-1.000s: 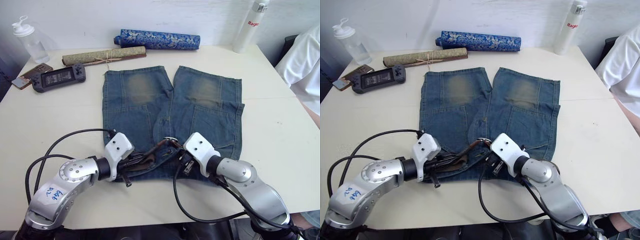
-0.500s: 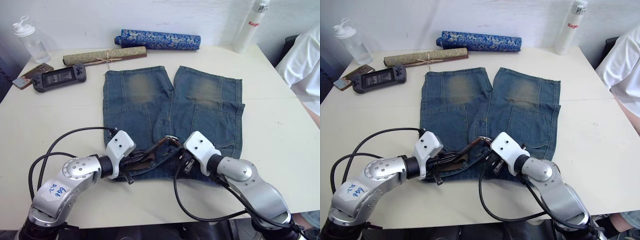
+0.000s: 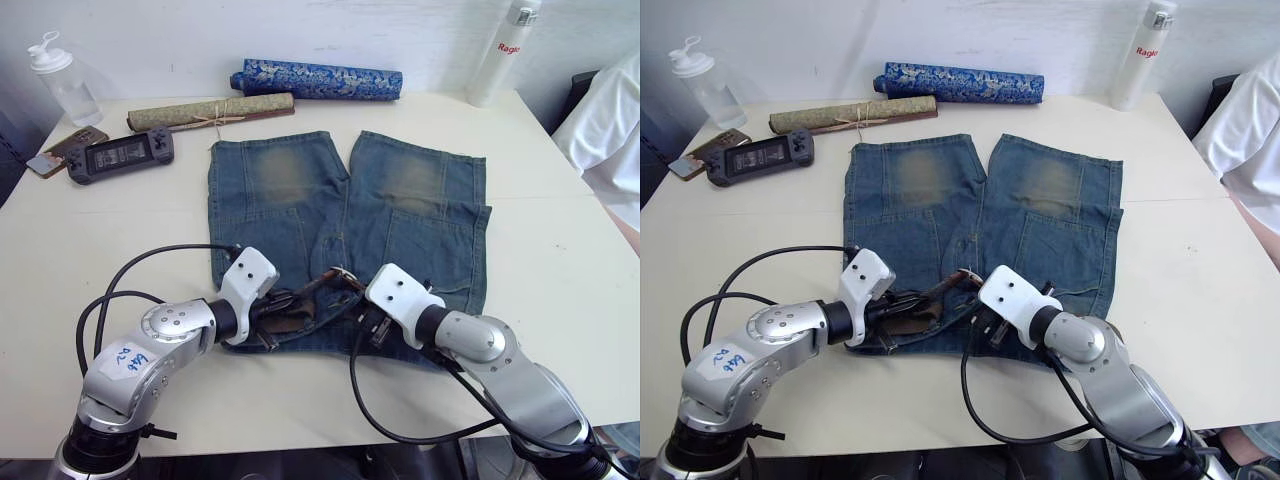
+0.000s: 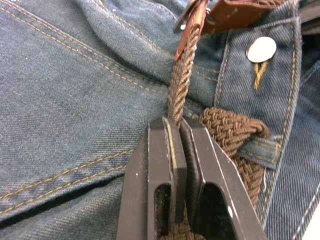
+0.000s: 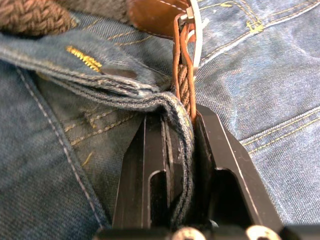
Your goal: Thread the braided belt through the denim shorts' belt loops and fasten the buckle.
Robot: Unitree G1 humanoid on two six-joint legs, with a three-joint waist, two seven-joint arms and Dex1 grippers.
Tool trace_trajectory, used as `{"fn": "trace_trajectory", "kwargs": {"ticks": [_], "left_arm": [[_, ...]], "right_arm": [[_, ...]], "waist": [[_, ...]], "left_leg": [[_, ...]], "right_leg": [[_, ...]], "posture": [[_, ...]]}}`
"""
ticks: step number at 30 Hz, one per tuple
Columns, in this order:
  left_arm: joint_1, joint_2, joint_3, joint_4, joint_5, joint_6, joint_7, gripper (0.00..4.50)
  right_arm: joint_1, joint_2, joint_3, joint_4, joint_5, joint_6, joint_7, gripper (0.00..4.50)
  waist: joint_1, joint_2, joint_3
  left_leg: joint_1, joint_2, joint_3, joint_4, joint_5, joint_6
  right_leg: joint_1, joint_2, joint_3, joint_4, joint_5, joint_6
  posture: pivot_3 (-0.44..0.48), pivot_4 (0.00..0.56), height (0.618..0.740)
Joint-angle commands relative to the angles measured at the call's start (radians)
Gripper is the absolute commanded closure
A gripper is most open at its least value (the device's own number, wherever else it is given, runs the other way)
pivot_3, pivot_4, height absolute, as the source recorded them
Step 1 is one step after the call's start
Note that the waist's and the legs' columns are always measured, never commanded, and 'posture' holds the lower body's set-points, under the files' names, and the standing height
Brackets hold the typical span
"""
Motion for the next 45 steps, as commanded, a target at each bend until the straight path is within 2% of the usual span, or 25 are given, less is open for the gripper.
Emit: {"fn": "trace_trajectory", "kwargs": {"ticks": [1,5,9,12,14,21,23,27,30,31,33,36,39,43,45], "left_arm": [[-0.029,0.005,-0.074,0.017,0.043,-0.055,-0.007,4.5],[-0.043,-0.01,-0.107,0.043,0.062,-0.083,-0.013,4.5],[-0.071,-0.083,-0.129,0.106,0.091,-0.147,0.009,4.5],[-0.072,-0.149,-0.107,0.134,0.096,-0.201,0.027,4.5],[-0.061,-0.165,-0.111,0.135,0.098,-0.232,0.018,4.5],[-0.027,-0.175,-0.128,0.143,0.107,-0.276,-0.001,4.5],[-0.028,-0.18,-0.13,0.151,0.11,-0.282,-0.002,4.5],[-0.033,-0.191,-0.135,0.17,0.118,-0.296,-0.005,4.5],[-0.033,-0.195,-0.14,0.177,0.124,-0.304,-0.01,4.5],[-0.035,-0.195,-0.142,0.181,0.125,-0.307,-0.014,4.5],[-0.041,-0.194,-0.148,0.197,0.129,-0.319,-0.025,4.5],[-0.048,-0.195,-0.154,0.21,0.134,-0.331,-0.034,4.5],[-0.058,-0.195,-0.164,0.223,0.145,-0.348,-0.041,4.5],[-0.064,-0.202,-0.172,0.231,0.157,-0.367,-0.042,4.5],[-0.062,-0.19,-0.184,0.23,0.174,-0.389,-0.049,4.5]], "right_arm": [[-0.038,-0.043,0.057,-0.023,-0.019,-0.055,0.035,4.45],[-0.077,-0.081,0.103,0.004,-0.032,-0.093,0.073,4.45],[-0.134,-0.116,0.18,0.053,-0.062,-0.148,0.139,4.45],[-0.151,-0.124,0.204,0.077,-0.076,-0.174,0.172,4.45],[-0.151,-0.12,0.202,0.088,-0.081,-0.181,0.182,4.45],[-0.112,-0.082,0.124,0.08,-0.066,-0.143,0.169,4.45],[-0.094,-0.063,0.083,0.062,-0.057,-0.114,0.159,3.4],[-0.041,-0.043,-0.02,-0.017,0.019,-0.015,0.186,1.73],[-0.026,-0.053,-0.135,-0.093,0.102,0.071,0.227,0.2],[-0.027,-0.061,-0.189,-0.114,0.137,0.102,0.251,0.04],[-0.108,-0.071,-0.4,-0.134,0.272,0.204,0.357,0.04],[-0.218,-0.081,-0.517,-0.096,0.373,0.229,0.405,0.04],[-0.329,-0.115,-0.445,0.036,0.306,0.02,0.393,0.04],[-0.345,-0.25,-0.199,0.212,0.052,-0.406,0.445,0.04],[-0.354,-0.263,-0.139,0.268,-0.003,-0.51,0.456,0.04]], "waist": [[0.0,0.0,0.0],[0.002,0.0,0.0],[0.001,0.0,0.0],[-0.001,0.0,0.0],[-0.003,0.0,0.0],[-0.003,0.0,0.0],[-0.002,0.0,0.0],[-0.001,0.0,0.0],[0.0,0.0,0.0],[0.001,0.0,0.0],[0.001,0.0,0.0],[0.001,0.0,0.0],[0.001,0.0,0.0],[-0.001,0.0,0.0],[-0.002,0.0,0.0]], "left_leg": [[0.0,0.0,0.0,0.0,0.0,0.0],[0.0,0.0,0.0,0.0,0.0,0.0],[0.0,0.0,0.0,0.0,0.0,0.0],[0.0,0.0,0.0,0.0,0.0,0.0],[0.0,0.0,0.0,0.0,0.0,0.0],[0.0,0.0,0.0,0.0,0.0,0.0],[0.0,0.0,0.0,0.0,0.0,0.0],[0.0,0.0,0.0,0.0,0.0,0.0],[-0.001,0.0,0.0,0.0,0.0,0.0],[-0.001,0.0,0.0,0.0,0.0,0.0],[0.0,0.0,0.0,0.0,0.0,0.0],[-0.001,0.0,0.0,0.0,0.0,0.0],[0.0,0.0,0.0,0.0,0.0,0.0],[0.0,0.0,0.0,-0.001,0.0,0.001],[0.001,0.0,0.0,-0.001,0.0,0.001]], "right_leg": [[0.0,0.0,0.0,0.0,0.0,0.0],[0.0,0.0,0.0,0.0,-0.001,-0.001],[0.0,0.0,0.0,-0.001,0.0,-0.001],[0.0,0.0,0.0,-0.001,0.001,0.002],[0.0,0.0,0.0,-0.001,0.007,0.013],[0.0,0.0,0.0,0.0,0.007,0.013],[0.0,0.0,0.0,-0.001,0.007,0.013],[0.0,0.0,0.0,-0.001,0.007,0.013],[0.0,0.0,0.0,-0.001,0.007,0.013],[0.0,0.0,0.0,-0.001,0.007,0.013],[0.0,0.0,0.0,-0.001,0.007,0.013],[0.0,0.0,0.0,-0.002,0.007,0.013],[0.0,0.0,0.0,-0.002,0.007,0.013],[0.0,0.0,-0.001,-0.002,0.007,0.013],[0.0,0.0,-0.001,-0.002,0.007,0.013]], "posture": [[0.0,0.15,0.645],[0.0,0.15,0.645],[0.0,0.15,0.645],[0.0,0.15,0.645],[0.0,0.15,0.645],[0.0,0.15,0.645],[0.0,0.15,0.645],[0.0,0.15,0.645],[0.0,0.15,0.645],[0.0,0.15,0.645],[0.0,0.15,0.645],[0.0,0.15,0.645],[0.0,0.15,0.645],[0.0,0.15,0.645],[0.0,0.15,0.645]]}}
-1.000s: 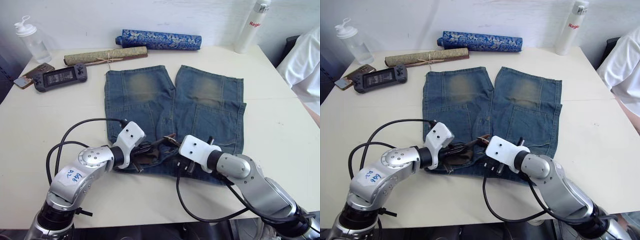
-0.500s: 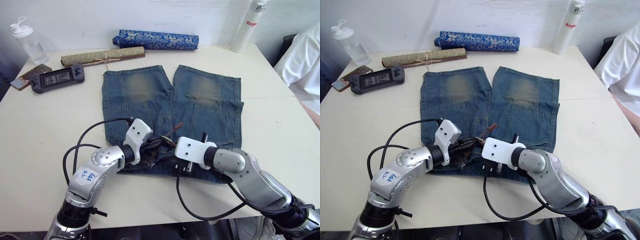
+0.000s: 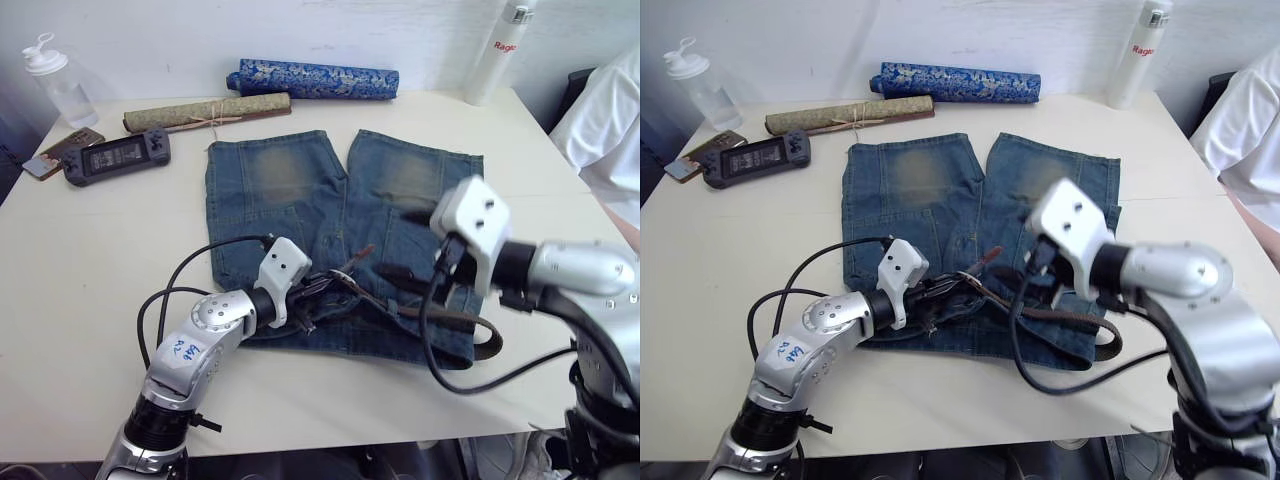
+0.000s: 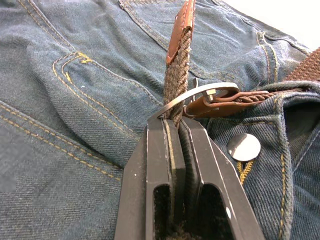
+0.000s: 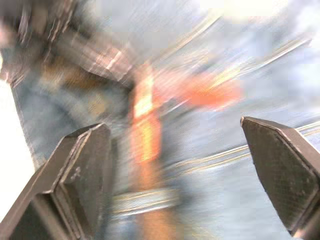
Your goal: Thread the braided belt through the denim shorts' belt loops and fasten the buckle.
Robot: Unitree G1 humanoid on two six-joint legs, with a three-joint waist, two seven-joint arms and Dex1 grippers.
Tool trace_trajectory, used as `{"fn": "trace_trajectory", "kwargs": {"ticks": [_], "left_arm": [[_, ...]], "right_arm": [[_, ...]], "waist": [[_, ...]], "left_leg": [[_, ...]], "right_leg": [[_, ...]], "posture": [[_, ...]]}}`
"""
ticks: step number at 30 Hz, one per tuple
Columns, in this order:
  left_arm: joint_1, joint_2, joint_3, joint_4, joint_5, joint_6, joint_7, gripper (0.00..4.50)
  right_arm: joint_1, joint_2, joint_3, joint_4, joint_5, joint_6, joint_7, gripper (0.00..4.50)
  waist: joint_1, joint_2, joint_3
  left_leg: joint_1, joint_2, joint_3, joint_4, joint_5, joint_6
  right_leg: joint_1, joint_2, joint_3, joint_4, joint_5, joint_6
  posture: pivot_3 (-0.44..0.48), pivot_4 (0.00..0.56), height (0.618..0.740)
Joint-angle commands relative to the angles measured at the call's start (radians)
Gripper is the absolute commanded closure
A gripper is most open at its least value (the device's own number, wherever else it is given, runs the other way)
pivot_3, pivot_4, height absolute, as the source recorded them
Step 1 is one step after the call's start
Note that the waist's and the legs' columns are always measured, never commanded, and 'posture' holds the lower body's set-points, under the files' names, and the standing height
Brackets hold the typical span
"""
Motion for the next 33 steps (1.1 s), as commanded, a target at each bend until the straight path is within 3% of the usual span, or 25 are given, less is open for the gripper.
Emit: {"fn": "trace_trajectory", "kwargs": {"ticks": [1,6,13,15,16,17,23,24,28,33], "left_arm": [[0.0,0.01,-0.04,0.004,0.048,-0.063,-0.017,4.5],[0.005,0.037,-0.074,-0.003,0.108,-0.134,-0.021,4.5],[0.021,0.052,-0.088,-0.006,0.165,-0.203,-0.024,4.5],[0.025,0.047,-0.085,-0.005,0.171,-0.21,-0.022,4.5],[0.026,0.046,-0.084,-0.004,0.174,-0.214,-0.023,4.5],[0.027,0.047,-0.086,-0.004,0.179,-0.221,-0.025,4.5],[0.032,0.047,-0.086,-0.001,0.209,-0.259,-0.034,4.5],[0.033,0.047,-0.086,-0.001,0.214,-0.269,-0.037,4.5],[0.041,0.035,-0.061,-0.009,0.198,-0.298,-0.053,4.5],[0.051,0.053,0.019,-0.057,0.092,-0.243,-0.131,2.51]], "right_arm": [[-0.035,-0.16,0.335,0.267,-0.337,-0.625,0.068,0.04],[-0.056,-0.162,0.422,0.397,-0.416,-0.827,0.071,0.04],[-0.033,-0.134,0.448,0.488,-0.468,-0.963,0.067,0.04],[-0.028,-0.127,0.448,0.498,-0.473,-0.98,0.07,0.84],[-0.026,-0.124,0.445,0.503,-0.477,-0.988,0.072,1.52],[-0.024,-0.119,0.444,0.506,-0.48,-0.992,0.073,1.72],[0.001,-0.091,0.436,0.499,-0.498,-0.988,0.077,4.2],[0.006,-0.088,0.434,0.494,-0.5,-0.983,0.078,4.47],[0.025,-0.074,0.42,0.475,-0.503,-0.963,0.076,4.47],[0.063,-0.066,0.393,0.427,-0.505,-0.908,0.06,4.5]], "waist": [[0.001,0.0,0.0],[-0.002,0.0,0.0],[-0.001,0.0,0.0],[-0.001,0.0,0.0],[-0.001,0.0,0.0],[-0.001,0.0,0.0],[-0.001,0.0,0.0],[-0.001,0.0,0.0],[-0.002,0.0,0.0],[-0.002,0.0,0.0]], "left_leg": [[0.0,0.0,0.0,-0.001,0.0,0.0],[-0.001,0.0,0.001,-0.001,0.0,-0.001],[-0.002,0.0,0.001,-0.001,0.001,-0.003],[-0.002,0.0,0.001,-0.001,0.001,-0.003],[-0.002,0.0,0.001,-0.001,0.001,-0.003],[-0.002,0.0,0.001,-0.001,0.001,-0.003],[-0.002,0.0,0.001,-0.001,0.001,-0.003],[-0.002,0.0,0.001,-0.001,0.001,-0.003],[-0.002,0.0,0.001,-0.001,0.001,-0.003],[-0.002,0.0,0.001,-0.001,0.001,-0.003]], "right_leg": [[0.0,0.0,0.0,0.0,0.0,0.0],[0.001,0.0,0.001,-0.007,0.004,0.007],[0.001,0.0,0.001,-0.008,0.005,0.009],[0.001,0.0,0.001,-0.007,0.005,0.009],[0.001,0.0,0.001,-0.007,0.005,0.009],[0.001,0.0,0.001,-0.007,0.005,0.009],[0.0,0.0,0.001,-0.007,0.005,0.009],[0.0,0.0,0.001,-0.007,0.005,0.009],[0.0,0.0,0.001,-0.007,0.005,0.009],[0.0,0.0,0.001,-0.006,0.005,0.009]], "posture": [[0.0,0.15,0.645],[0.0,0.15,0.645],[0.0,0.15,0.645],[0.0,0.15,0.645],[0.0,0.15,0.645],[0.0,0.15,0.645],[0.0,0.15,0.645],[0.0,0.15,0.645],[0.0,0.15,0.645],[0.0,0.15,0.645]]}}
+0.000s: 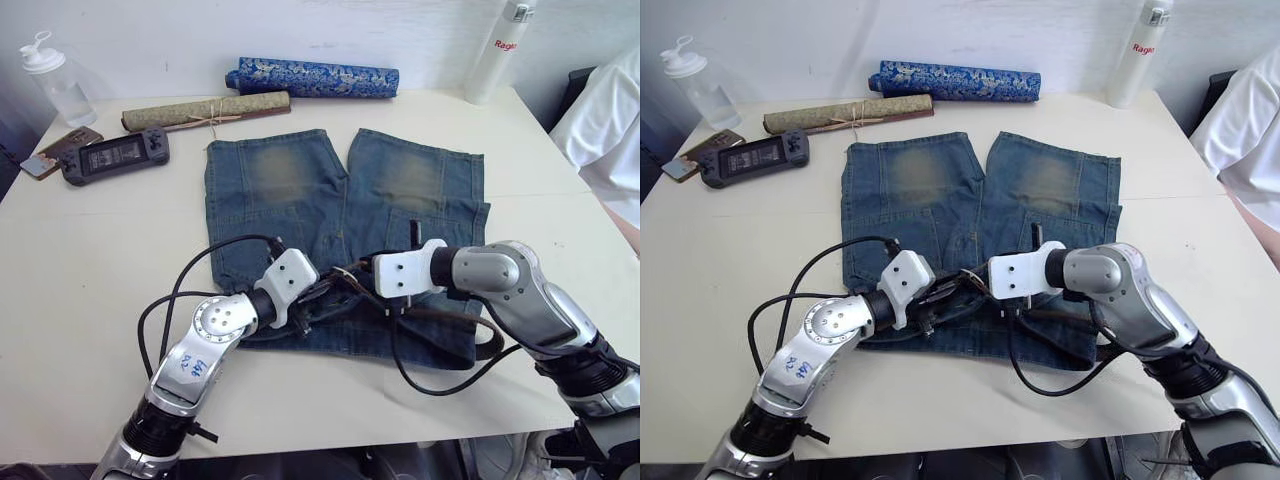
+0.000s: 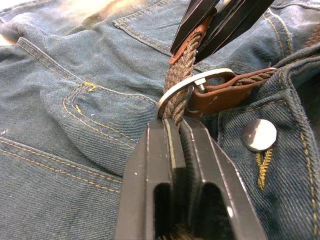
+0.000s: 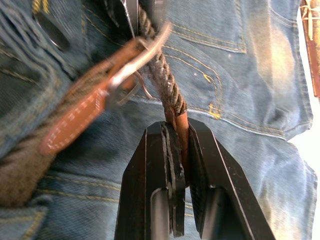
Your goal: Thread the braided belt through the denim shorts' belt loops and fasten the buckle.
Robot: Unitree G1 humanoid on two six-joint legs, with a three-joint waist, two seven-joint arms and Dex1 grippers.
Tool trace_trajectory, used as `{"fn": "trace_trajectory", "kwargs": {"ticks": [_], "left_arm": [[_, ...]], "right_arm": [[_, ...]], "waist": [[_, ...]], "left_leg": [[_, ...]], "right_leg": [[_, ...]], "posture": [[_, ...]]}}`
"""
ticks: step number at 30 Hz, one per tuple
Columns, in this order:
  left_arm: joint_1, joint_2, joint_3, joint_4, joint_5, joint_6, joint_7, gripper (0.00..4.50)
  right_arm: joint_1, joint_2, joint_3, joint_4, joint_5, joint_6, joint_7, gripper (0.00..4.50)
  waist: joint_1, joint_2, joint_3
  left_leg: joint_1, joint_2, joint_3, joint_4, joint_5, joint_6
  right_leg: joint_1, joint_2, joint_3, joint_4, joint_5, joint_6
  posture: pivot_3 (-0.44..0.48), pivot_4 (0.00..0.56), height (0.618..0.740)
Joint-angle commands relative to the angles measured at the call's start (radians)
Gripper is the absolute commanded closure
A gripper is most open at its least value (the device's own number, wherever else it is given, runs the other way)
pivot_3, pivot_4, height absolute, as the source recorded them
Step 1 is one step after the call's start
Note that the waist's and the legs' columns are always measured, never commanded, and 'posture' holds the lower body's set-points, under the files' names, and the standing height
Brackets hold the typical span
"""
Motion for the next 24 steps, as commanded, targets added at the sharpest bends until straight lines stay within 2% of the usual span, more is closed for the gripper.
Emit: {"fn": "trace_trajectory", "kwargs": {"ticks": [1,3,6,8,12,14,18,22,24], "left_arm": [[0.014,0.023,0.1,-0.089,-0.136,0.051,-0.078,2.51],[0.026,0.053,0.165,-0.126,-0.241,0.105,-0.136,2.51],[0.038,0.138,0.319,-0.141,-0.474,0.261,-0.233,2.51],[0.044,0.204,0.384,-0.105,-0.538,0.296,-0.294,2.51],[-0.02,0.266,0.385,0.041,-0.488,0.251,-0.337,2.51],[-0.073,0.279,0.31,0.15,-0.387,0.155,-0.371,2.51],[-0.18,0.25,0.251,0.345,-0.313,0.051,-0.411,2.51],[-0.215,0.245,0.273,0.437,-0.323,-0.015,-0.477,3.48],[-0.217,0.255,0.264,0.457,-0.318,-0.041,-0.523,4.36]], "right_arm": [[0.018,0.008,-0.055,-0.07,-0.002,0.039,-0.02,4.5],[0.031,0.013,-0.064,-0.09,-0.007,0.06,-0.03,4.5],[0.062,0.026,-0.081,-0.132,-0.012,0.107,-0.053,4.5],[0.079,0.034,-0.093,-0.154,-0.018,0.127,-0.073,4.5],[0.105,0.043,-0.111,-0.183,-0.026,0.137,-0.106,4.5],[0.123,0.054,-0.119,-0.204,-0.037,0.135,-0.133,4.5],[0.151,0.074,-0.13,-0.249,-0.053,0.147,-0.172,4.5],[0.171,0.08,-0.133,-0.279,-0.065,0.172,-0.187,4.5],[0.179,0.082,-0.134,-0.29,-0.071,0.183,-0.191,4.5]], "waist": [[-0.001,0.0,0.0],[-0.003,0.0,0.0],[-0.003,0.001,0.001],[-0.003,0.001,0.001],[-0.003,0.001,0.001],[0.002,0.001,0.001],[0.0,0.001,0.001],[-0.013,0.001,0.001],[-0.017,0.001,0.001]], "left_leg": [[0.0,0.0,0.0,0.0,0.0,0.0],[0.0,0.0,0.0,0.0,0.0,0.0],[0.0,0.0,0.0,0.0,0.0,0.0],[0.0,0.0,0.0,0.0,0.0,0.0],[0.0,0.0,0.0,0.0,0.0,0.0],[0.0,0.0,0.0,0.0,0.0,0.0],[-0.001,0.0,0.0,0.001,0.0,0.0],[-0.001,0.0,0.0,0.0,0.0,0.0],[-0.001,0.0,0.0,0.0,0.0,0.0]], "right_leg": [[0.0,0.0,0.0,0.0,0.0,0.0],[-0.001,0.0,0.0,0.0,0.0,0.0],[-0.001,0.0,0.0,0.001,0.0,-0.001],[-0.001,0.0,0.0,0.001,-0.001,-0.002],[-0.001,0.0,0.0,0.002,-0.003,-0.006],[0.0,0.0,0.0,0.001,-0.005,-0.009],[0.0,0.0,0.0,0.001,-0.003,-0.007],[-0.002,0.0,0.0,0.002,-0.002,-0.004],[-0.003,0.0,0.0,0.005,-0.002,-0.004]], "posture": [[0.0,0.15,0.645],[0.0,0.15,0.645],[0.0,0.15,0.645],[0.0,0.15,0.645],[0.0,0.15,0.645],[0.0,0.15,0.645],[0.0,0.15,0.645],[0.0,0.15,0.645],[0.0,0.15,0.645]]}}
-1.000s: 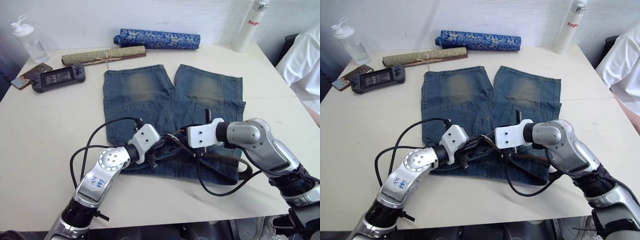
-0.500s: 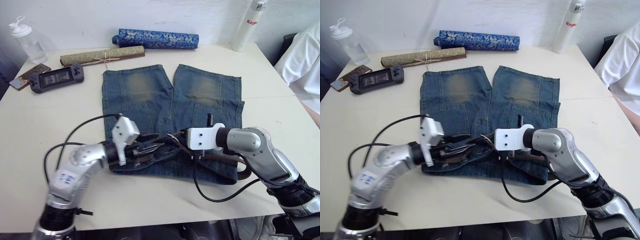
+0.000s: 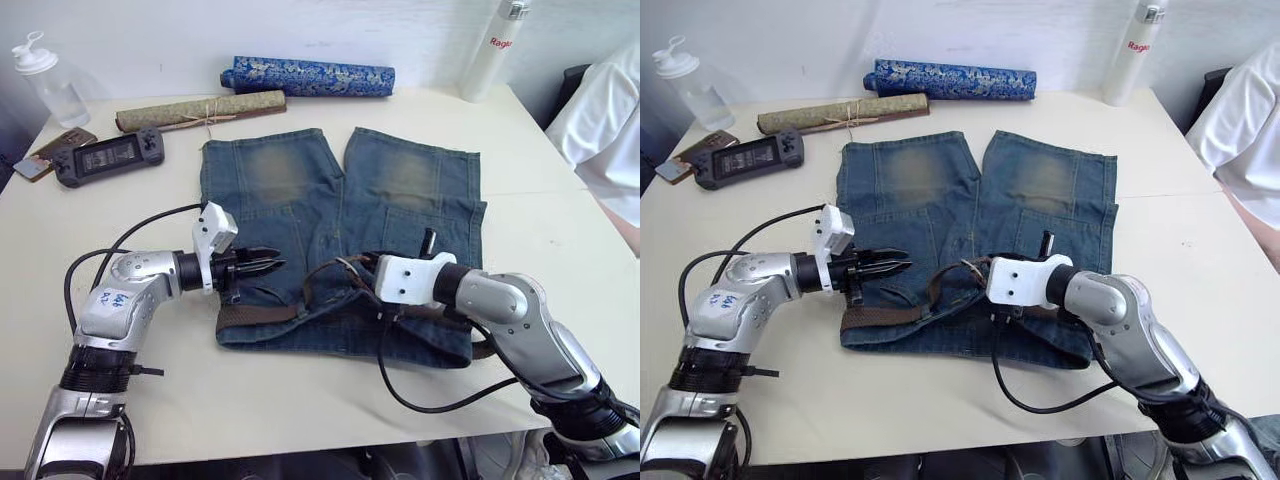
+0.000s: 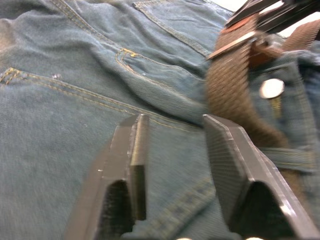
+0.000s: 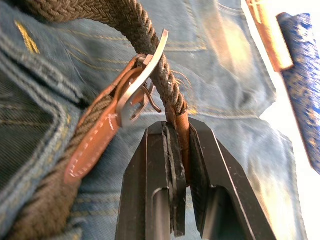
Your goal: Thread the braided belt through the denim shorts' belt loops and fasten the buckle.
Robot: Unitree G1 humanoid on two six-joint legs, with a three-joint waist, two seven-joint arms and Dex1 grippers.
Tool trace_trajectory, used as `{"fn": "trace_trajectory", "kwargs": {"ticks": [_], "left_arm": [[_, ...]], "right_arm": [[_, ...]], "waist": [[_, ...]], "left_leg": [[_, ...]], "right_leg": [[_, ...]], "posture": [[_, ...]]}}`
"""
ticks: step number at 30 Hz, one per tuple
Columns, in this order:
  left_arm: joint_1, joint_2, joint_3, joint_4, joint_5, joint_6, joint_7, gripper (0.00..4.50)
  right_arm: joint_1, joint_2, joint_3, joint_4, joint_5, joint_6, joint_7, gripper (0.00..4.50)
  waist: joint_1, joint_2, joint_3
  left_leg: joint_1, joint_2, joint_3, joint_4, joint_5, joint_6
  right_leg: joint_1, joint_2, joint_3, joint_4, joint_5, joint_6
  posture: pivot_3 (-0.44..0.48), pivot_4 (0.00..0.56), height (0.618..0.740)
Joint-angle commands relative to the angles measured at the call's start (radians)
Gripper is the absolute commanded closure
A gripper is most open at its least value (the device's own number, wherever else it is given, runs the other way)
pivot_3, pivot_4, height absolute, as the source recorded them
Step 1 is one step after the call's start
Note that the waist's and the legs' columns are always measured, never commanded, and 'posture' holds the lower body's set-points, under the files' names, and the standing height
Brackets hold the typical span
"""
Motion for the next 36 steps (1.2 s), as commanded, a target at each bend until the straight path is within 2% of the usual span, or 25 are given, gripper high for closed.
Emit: {"fn": "trace_trajectory", "kwargs": {"ticks": [1,4,10,16,21,24,25,28,30,36], "left_arm": [[-0.016,0.022,0.012,0.025,0.001,-0.069,-0.089,4.45],[-0.015,0.029,-0.038,0.081,0.078,-0.138,-0.112,4.45],[-0.017,0.086,-0.218,0.307,0.376,-0.46,-0.134,4.45],[-0.05,0.099,-0.264,0.468,0.471,-0.642,-0.128,4.45],[-0.063,0.093,-0.274,0.527,0.48,-0.705,-0.129,4.45],[-0.065,0.079,-0.262,0.529,0.441,-0.692,-0.141,4.45],[-0.066,0.067,-0.24,0.506,0.388,-0.633,-0.161,4.45],[-0.076,0.037,-0.17,0.447,0.252,-0.466,-0.212,4.45],[-0.086,0.027,-0.128,0.424,0.203,-0.398,-0.222,4.45],[-0.061,0.064,-0.151,0.426,0.291,-0.468,-0.222,4.45]], "right_arm": [[0.006,0.006,-0.03,-0.06,-0.021,0.013,-0.023,4.5],[0.01,0.007,-0.033,-0.068,-0.024,0.018,-0.027,4.5],[0.038,-0.004,-0.088,-0.11,-0.016,0.015,-0.044,4.5],[0.085,-0.041,-0.26,-0.159,0.039,-0.043,-0.05,4.5],[0.107,-0.086,-0.397,-0.141,0.085,-0.095,-0.056,4.5],[0.121,-0.128,-0.533,-0.086,0.121,-0.125,-0.065,4.5],[0.134,-0.144,-0.551,-0.069,0.117,-0.143,-0.063,4.5],[0.149,-0.146,-0.536,-0.064,0.121,-0.162,-0.066,4.5],[0.147,-0.128,-0.502,-0.078,0.128,-0.158,-0.074,4.5],[0.148,-0.108,-0.472,-0.087,0.122,-0.15,-0.09,4.5]], "waist": [[-0.004,0.0,0.0],[-0.008,0.0,0.0],[-0.009,0.0,0.0],[-0.008,0.003,-0.003],[-0.008,0.004,-0.003],[-0.008,0.004,-0.003],[-0.008,0.004,-0.003],[-0.012,0.003,-0.004],[-0.015,0.004,-0.004],[-0.013,0.004,-0.004]], "left_leg": [[0.0,0.0,0.0,0.0,0.0,0.0],[0.0,0.0,0.0,0.0,0.0,0.0],[0.001,0.0,0.0,0.0,0.0,0.0],[0.004,0.0,0.0,0.0,0.0,0.001],[0.005,0.0,0.0,0.0,0.001,0.003],[0.005,0.0,0.0,0.0,0.001,0.003],[0.005,0.0,0.0,0.0,0.001,0.003],[0.005,0.0,0.0,0.0,0.0,0.004],[0.005,0.001,0.0,0.0,0.0,0.005],[0.004,0.0,-0.001,0.0,0.0,0.006]], "right_leg": [[0.0,0.0,0.0,0.001,-0.001,-0.001],[0.0,0.0,0.0,0.002,-0.001,-0.001],[0.0,0.0,0.0,0.003,-0.001,-0.001],[0.002,0.0,0.0,0.004,-0.001,-0.001],[0.002,0.0,0.0,0.007,-0.001,-0.001],[0.002,0.0,0.0,0.007,-0.001,-0.001],[0.002,0.0,0.0,0.007,-0.001,-0.001],[0.002,0.0,-0.001,0.007,-0.002,-0.001],[0.001,0.0,-0.001,0.009,-0.003,0.0],[0.0,0.0,-0.001,0.009,-0.004,0.0]], "posture": [[0.0,0.15,0.645],[0.0,0.15,0.645],[0.0,0.15,0.645],[0.0,0.15,0.645],[0.0,0.15,0.645],[0.0,0.15,0.645],[0.0,0.15,0.645],[0.0,0.15,0.645],[0.0,0.15,0.645],[0.0,0.15,0.645]]}}
